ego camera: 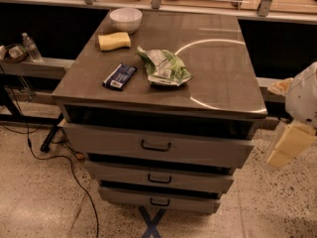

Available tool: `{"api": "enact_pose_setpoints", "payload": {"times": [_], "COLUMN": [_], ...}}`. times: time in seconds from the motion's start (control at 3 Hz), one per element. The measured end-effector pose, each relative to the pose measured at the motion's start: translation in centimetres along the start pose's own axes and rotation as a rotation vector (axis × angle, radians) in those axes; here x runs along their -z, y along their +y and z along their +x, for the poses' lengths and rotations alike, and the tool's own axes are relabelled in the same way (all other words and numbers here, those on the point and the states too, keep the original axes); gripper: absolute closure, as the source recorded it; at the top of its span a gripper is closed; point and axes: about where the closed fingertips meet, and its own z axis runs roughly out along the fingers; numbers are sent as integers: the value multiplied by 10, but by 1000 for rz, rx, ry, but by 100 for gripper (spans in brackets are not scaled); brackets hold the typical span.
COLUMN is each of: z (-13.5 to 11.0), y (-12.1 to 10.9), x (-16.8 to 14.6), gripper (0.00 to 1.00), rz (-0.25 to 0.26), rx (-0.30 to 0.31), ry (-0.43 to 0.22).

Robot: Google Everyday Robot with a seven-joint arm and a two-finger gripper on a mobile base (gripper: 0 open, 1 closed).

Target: Open middle drawer

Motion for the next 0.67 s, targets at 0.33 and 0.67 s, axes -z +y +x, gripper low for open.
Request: {"api": "enact_pose_setpoints", "payload": {"times": [0.33,0.67], "z": [20,38], "y": [25,54], "x": [-37,-77], "gripper": [0,0], "rz": [-39,-103], "rx": [0,-19], "ry": [-27,-23]}}
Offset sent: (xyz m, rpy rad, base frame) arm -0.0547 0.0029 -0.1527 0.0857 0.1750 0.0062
